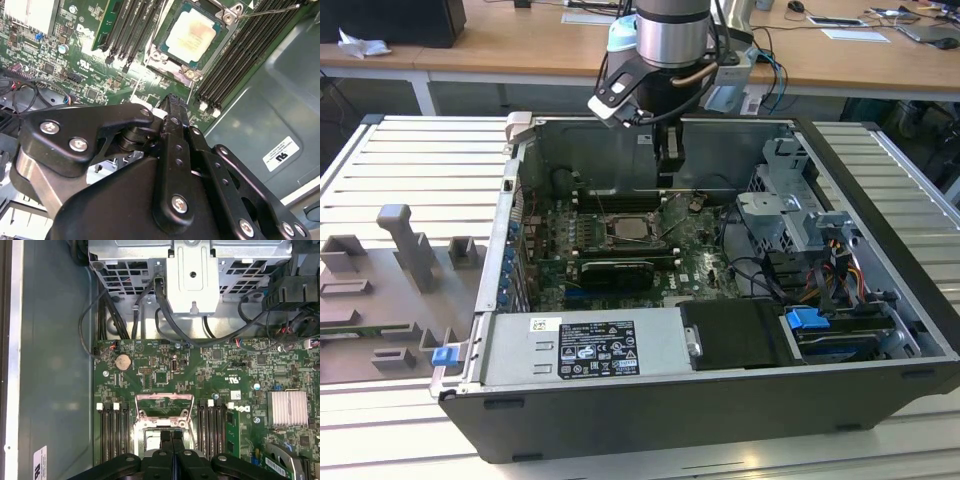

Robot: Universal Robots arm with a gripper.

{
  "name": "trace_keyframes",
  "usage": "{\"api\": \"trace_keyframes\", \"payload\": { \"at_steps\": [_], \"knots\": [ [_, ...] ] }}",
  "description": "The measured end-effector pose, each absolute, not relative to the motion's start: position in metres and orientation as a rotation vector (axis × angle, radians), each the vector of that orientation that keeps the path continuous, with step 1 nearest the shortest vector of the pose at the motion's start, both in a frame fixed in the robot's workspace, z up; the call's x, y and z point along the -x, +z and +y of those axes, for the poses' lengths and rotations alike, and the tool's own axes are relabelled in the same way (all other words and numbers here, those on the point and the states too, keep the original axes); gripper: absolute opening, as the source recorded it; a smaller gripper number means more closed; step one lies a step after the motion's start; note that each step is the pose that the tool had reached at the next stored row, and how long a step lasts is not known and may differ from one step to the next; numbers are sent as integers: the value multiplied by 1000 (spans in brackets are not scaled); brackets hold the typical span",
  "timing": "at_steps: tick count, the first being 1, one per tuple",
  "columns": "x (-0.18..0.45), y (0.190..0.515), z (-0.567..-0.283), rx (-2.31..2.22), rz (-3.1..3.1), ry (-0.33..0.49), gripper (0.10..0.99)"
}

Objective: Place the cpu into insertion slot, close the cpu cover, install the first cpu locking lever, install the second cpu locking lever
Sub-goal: 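Close the cpu cover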

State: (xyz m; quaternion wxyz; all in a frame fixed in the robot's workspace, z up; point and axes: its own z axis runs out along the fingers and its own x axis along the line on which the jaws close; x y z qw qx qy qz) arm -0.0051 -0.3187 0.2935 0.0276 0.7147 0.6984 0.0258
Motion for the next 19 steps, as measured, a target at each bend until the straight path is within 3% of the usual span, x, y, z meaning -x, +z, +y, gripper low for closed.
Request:
{"api": "trace_keyframes", "payload": {
  "at_steps": [19],
  "knots": [
    [-8, 281, -319, -2149, 2218, 80, 106]
  ]
}}
